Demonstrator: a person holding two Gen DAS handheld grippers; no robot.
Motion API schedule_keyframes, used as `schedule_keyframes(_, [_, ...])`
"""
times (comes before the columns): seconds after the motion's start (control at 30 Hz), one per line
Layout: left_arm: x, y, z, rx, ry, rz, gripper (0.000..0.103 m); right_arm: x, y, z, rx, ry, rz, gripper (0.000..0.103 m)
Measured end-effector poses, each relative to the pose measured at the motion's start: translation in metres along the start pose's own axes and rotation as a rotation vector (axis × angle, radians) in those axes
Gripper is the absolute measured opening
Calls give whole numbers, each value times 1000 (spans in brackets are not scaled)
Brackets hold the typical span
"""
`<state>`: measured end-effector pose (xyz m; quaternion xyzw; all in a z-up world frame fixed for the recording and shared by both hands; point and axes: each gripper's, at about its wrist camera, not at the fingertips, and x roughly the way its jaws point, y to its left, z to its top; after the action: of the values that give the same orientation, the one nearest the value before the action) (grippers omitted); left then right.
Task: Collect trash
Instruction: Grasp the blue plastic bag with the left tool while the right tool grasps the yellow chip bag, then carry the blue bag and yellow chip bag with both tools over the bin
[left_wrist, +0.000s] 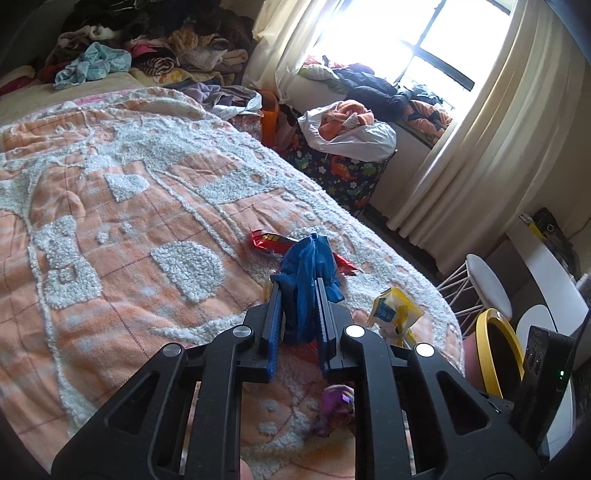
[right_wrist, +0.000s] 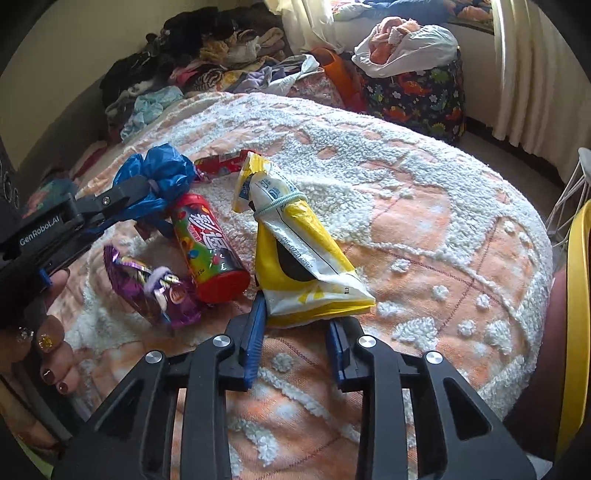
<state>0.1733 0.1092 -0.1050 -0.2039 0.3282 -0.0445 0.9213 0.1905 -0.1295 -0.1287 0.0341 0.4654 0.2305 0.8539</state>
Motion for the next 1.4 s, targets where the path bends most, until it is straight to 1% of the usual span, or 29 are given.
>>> schedule_keyframes(0.1, [-6,1,0,-30,-11,-32,10,-8,-8,-2,29,-12,25,25])
schedule_keyframes(0.3, [-18,2,4,-54,-36,-49,10,-26,-12,-3,51,-45,58,24])
schedule_keyframes(0.73, [-56,-16,23,-29,-117,-68,9,-62,-13,-12,29,-83,93,24])
schedule_keyframes(0.9, [-63,-21,27,-35,-123,-91,9,-70,-17,-13,39,-91,108,24])
schedule_keyframes(1.4, [-71,-33,27,-30,-124,-121,9,-91,-27,-9,54,-126,131,24])
